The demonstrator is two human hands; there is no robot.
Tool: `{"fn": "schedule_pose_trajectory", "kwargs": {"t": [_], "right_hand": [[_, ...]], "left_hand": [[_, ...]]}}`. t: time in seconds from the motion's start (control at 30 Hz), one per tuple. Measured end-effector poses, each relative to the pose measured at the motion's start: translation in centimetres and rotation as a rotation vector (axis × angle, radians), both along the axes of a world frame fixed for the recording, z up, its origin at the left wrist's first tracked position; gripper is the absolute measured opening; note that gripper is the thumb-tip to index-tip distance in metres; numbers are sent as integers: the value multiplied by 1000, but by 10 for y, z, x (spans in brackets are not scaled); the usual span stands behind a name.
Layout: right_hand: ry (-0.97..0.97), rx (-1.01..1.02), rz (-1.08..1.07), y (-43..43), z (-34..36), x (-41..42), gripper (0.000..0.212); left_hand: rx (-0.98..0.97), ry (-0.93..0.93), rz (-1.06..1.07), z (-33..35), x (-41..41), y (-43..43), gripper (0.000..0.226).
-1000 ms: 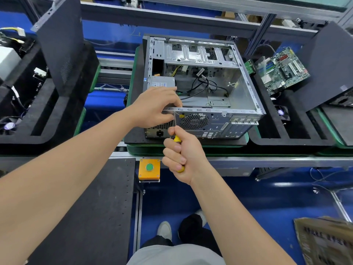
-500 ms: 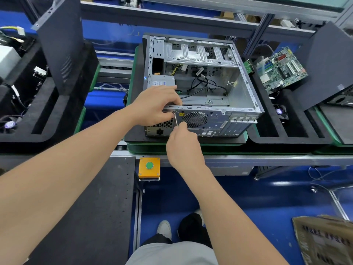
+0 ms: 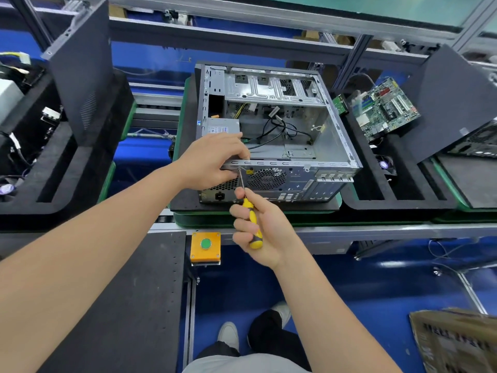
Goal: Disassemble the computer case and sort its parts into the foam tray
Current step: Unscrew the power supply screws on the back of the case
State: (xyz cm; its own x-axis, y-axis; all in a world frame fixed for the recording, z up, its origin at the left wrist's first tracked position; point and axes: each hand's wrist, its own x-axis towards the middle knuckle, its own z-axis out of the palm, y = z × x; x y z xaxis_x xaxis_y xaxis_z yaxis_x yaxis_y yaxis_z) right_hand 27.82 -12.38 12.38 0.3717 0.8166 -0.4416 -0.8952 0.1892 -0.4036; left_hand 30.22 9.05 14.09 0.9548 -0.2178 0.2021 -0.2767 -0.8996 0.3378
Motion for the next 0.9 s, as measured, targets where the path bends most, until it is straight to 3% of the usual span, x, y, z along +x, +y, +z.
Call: {"fn": "schedule_pose_trajectory", "kwargs": {"t": [0.13,0.27,0.37,0.5,0.6,0.7,0.8,0.9], "right_hand": [[356,311,-50,3,-2,-5,32],[337,240,-112,7,3,-4,30],[115,-47,-140,13,10,-4,25],[-353,-509,-146,25,14,-10,20],[-944,-900,-84,27,13,-13,22],[-1579,-1268,43,23,4,-15,8],[-1725,-1355,17,24,-5,-17,4],[-1529,-1269,-70,20,-5,-12,23]], "left_hand": [[49,16,7,-1,3,1,34],[31,49,26,-3,4,0,42],[45,29,44,-3,5,-1,43],[33,18,77,-3,4,-3,40],[40,30,87,-1,3,-5,38],[40,36,91,1,2,-6,39],[40,23,91,1,1,-7,39],[41,18,83,2,0,-8,39]]}}
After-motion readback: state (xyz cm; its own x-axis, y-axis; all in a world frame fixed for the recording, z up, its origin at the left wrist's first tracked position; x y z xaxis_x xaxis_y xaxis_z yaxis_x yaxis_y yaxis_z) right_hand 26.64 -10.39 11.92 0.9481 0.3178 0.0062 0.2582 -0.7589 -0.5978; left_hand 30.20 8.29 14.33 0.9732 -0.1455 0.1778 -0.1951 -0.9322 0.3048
